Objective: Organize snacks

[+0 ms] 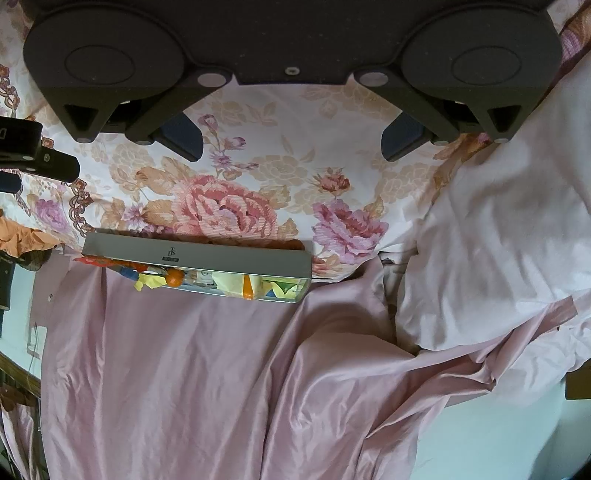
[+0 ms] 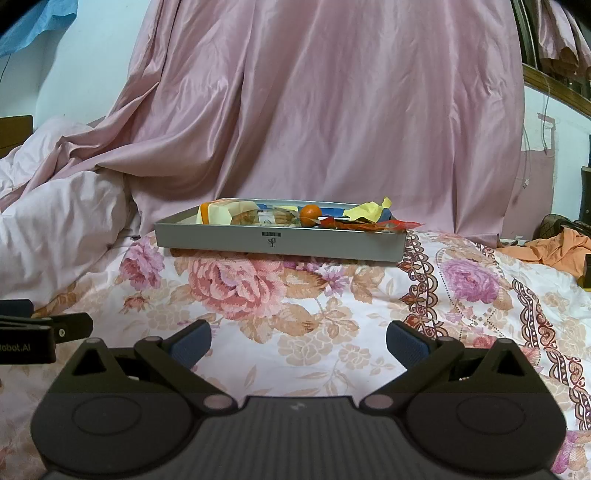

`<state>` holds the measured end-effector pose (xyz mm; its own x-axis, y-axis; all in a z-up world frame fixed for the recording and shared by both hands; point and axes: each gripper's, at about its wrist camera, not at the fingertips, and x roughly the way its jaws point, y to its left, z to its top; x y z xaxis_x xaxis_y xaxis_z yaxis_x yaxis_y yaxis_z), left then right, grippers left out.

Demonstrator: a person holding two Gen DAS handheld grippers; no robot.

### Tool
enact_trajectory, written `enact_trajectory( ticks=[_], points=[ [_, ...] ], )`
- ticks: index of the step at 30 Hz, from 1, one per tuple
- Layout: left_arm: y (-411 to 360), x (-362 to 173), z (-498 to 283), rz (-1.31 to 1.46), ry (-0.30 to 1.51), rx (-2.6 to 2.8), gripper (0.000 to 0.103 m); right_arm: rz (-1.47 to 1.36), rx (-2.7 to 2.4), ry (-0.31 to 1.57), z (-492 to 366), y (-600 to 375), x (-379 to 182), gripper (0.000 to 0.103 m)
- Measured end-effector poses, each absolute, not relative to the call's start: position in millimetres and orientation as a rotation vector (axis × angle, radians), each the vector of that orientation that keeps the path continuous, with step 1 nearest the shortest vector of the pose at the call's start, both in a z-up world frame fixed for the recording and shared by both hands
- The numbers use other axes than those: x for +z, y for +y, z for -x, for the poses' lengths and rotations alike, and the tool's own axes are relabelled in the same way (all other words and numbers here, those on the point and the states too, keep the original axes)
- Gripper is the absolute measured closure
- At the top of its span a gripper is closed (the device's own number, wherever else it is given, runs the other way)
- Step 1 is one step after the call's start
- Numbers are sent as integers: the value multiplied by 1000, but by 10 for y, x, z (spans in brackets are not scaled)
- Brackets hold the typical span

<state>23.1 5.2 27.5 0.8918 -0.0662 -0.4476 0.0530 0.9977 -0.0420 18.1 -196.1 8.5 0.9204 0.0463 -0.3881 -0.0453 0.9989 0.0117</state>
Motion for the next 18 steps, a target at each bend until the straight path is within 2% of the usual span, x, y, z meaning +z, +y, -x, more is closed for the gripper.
enact_trajectory(
  ticks=[18],
  points=[
    [43, 275, -226, 27, 465, -62, 1, 1, 47, 405, -188, -1966, 74, 0]
  ],
)
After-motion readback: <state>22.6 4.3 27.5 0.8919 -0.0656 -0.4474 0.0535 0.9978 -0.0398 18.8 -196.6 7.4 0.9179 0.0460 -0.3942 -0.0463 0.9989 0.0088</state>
